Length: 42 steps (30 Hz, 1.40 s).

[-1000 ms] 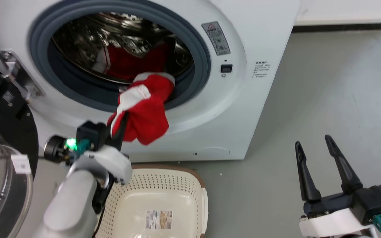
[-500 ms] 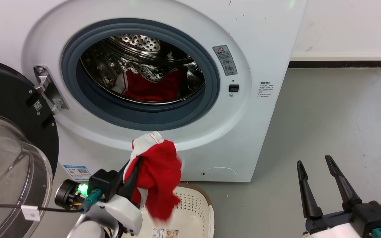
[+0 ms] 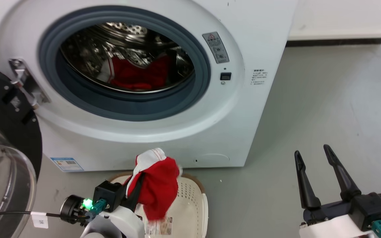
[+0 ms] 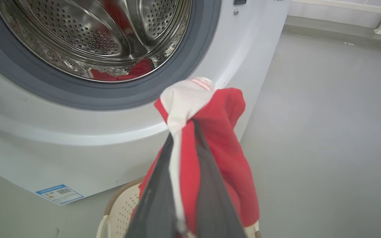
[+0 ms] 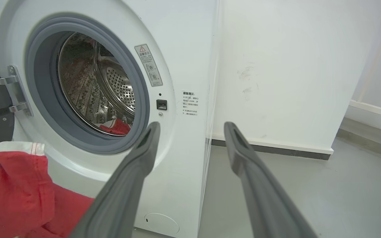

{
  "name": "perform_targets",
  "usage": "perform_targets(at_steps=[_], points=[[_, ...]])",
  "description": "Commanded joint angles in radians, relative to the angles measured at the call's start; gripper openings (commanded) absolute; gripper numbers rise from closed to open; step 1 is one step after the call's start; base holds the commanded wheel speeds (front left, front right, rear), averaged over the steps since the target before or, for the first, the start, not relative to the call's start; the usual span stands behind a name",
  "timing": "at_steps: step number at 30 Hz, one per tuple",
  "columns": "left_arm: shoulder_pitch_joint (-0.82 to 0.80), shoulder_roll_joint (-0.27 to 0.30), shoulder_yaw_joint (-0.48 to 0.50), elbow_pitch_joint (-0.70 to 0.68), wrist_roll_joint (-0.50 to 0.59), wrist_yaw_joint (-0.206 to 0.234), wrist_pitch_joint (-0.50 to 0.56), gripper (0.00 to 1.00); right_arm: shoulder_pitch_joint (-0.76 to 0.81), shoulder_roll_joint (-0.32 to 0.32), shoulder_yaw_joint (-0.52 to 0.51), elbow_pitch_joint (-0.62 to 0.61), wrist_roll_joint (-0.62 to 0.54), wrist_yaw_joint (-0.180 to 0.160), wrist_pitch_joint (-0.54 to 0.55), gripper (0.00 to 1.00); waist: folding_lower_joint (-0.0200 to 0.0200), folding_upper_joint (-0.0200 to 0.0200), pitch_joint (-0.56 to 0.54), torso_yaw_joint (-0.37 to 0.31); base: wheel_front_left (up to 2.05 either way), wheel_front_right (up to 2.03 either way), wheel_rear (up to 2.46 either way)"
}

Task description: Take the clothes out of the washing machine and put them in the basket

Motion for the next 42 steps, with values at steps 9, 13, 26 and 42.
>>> perform_targets(at_steps=[9,13,26,42], points=[[-0.106,-0.049,-0.014,0.237,-0.011,-0.031,-0.06,0.0,-0.084,0.002,-0.002,-0.018,-0.015,-0.001,-0.002,1.0,-0.0001,0.0,0.15,-0.049,0.0,0.0,0.0],[-0.175,-0.075,-0.013,0.356,-0.016,-0.047,-0.081,0.0,-0.121,0.002,-0.01,-0.024,-0.013,-0.001,-0.002,1.0,-0.0001,0.0,0.216,-0.064,0.0,0.0,0.0],[-0.416,-0.126,-0.022,0.727,-0.011,-0.094,-0.108,0.0,-0.231,0.002,-0.041,-0.045,0.013,-0.001,-0.002,1.0,-0.0001,0.0,0.447,-0.113,0.0,0.0,0.0],[-0.685,-0.116,-0.114,1.005,0.07,-0.079,-0.008,0.0,-0.354,0.002,-0.067,-0.086,0.05,-0.001,-0.002,1.0,-0.0001,0.0,0.701,-0.151,0.0,0.0,0.0]])
